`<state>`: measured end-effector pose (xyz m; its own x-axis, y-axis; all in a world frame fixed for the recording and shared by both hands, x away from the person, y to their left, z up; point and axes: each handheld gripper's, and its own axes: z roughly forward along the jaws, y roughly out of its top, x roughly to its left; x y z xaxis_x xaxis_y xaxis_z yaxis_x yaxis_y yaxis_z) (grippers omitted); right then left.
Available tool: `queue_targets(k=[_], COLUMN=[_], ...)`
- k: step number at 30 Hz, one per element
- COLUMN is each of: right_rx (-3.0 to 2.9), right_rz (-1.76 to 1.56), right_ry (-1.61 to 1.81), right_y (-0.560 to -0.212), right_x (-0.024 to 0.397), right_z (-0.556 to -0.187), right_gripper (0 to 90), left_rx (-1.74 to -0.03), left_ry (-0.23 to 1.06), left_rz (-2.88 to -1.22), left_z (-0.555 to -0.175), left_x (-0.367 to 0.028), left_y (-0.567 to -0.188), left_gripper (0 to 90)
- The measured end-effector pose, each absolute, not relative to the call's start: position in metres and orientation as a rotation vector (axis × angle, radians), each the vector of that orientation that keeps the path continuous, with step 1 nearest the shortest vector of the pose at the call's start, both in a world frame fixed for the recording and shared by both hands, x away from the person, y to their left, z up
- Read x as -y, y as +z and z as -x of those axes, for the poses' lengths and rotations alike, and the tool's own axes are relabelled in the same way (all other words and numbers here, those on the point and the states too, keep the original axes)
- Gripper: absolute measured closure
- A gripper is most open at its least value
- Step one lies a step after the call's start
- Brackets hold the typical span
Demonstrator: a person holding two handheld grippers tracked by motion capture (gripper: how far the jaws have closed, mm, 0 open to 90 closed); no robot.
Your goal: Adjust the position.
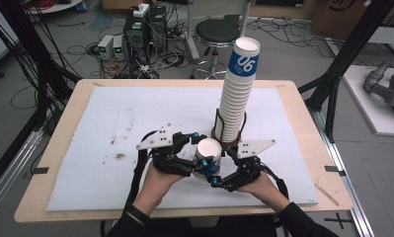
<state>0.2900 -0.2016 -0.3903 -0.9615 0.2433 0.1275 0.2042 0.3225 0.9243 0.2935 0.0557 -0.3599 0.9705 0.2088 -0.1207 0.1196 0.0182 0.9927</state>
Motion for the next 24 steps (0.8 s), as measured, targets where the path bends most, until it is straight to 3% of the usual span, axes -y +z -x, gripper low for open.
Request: queue_targets(k=[13, 24], right_rx=[-2.506, -2.53], right_rz=[-0.434, -0.396], right_ry=[1.74, 1.691], right_y=[-0.391, -0.3888], right_x=[0.1988, 0.2019], right_z=[-0.2888, -0.2909], right_gripper=[14.7, 21.3], left_rx=[-0.251, -0.254], left_ry=[0.057, 0.058], left_rz=[-1.545, -1.611], left_z=[-0.2918, -0.294], left_x=[-0.0505, -0.0531], left_y=[-0.3607, -0.3552], left_gripper=[30.7, 29.6])
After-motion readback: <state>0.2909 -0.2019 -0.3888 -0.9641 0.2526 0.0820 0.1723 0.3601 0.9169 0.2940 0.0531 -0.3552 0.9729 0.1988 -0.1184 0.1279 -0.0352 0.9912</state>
